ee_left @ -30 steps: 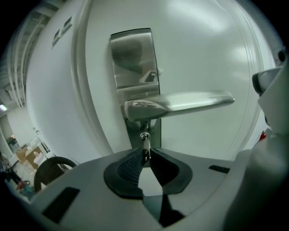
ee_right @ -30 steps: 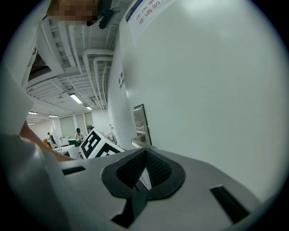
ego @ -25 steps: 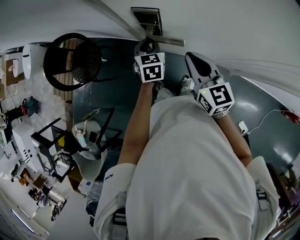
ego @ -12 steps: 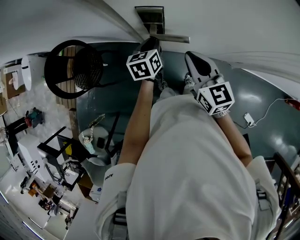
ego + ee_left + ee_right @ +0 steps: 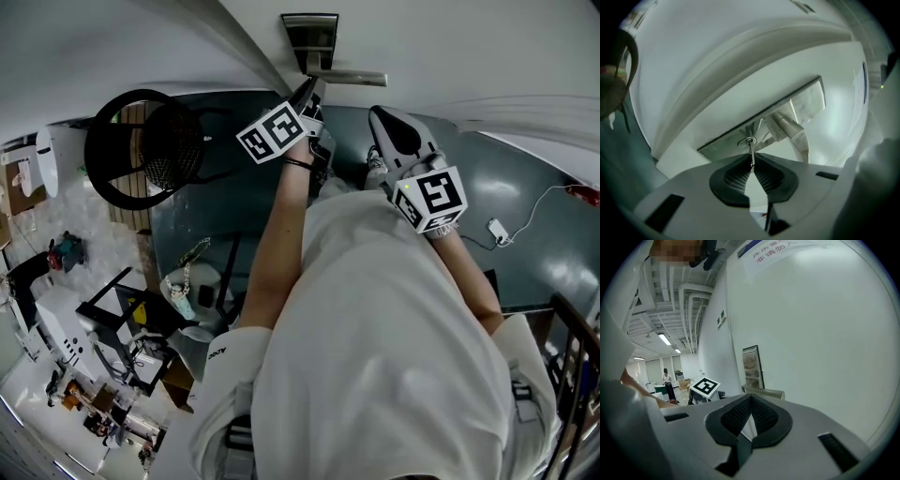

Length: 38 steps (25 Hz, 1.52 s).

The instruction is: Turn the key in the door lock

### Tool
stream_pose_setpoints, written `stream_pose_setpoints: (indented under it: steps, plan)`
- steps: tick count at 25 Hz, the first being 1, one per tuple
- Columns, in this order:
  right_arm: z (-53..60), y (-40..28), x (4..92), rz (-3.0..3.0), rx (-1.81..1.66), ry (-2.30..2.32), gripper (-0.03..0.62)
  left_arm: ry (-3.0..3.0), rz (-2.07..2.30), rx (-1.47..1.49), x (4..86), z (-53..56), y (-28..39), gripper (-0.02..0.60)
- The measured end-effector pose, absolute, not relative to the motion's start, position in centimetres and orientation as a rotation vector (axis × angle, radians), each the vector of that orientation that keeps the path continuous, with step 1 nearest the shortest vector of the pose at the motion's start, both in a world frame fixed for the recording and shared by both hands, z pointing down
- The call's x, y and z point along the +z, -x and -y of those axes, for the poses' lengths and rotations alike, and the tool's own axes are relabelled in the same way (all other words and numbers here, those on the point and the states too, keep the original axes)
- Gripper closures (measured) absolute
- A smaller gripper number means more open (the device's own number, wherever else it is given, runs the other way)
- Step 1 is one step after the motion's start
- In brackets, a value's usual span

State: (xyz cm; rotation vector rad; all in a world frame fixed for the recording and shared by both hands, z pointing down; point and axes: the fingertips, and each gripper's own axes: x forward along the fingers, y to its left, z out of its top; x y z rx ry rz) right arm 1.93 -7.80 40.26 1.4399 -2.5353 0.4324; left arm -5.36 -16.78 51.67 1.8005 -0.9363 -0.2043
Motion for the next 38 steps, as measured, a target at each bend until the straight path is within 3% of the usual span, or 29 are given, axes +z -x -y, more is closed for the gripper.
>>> stream_pose_setpoints:
  steps: [4,17,38]
  plan:
    - [7.5,-1.5,40.5,2.515,0.437,-1.452,0.602,-1.651,0.739,-0.441,51.3,16.7,5.3,0.551]
    - [7.1,-1.9,40.9,2.473,0.427,-1.484,0.602,-1.291,0.410,-0.822,51.1,16.8,5.5,0.526]
    - [7.2,-3.7,40.6,2.586,0.429,-1.323,0.602,-1.661,0.724,-0.540,50.6,14.8,6.7,0.523]
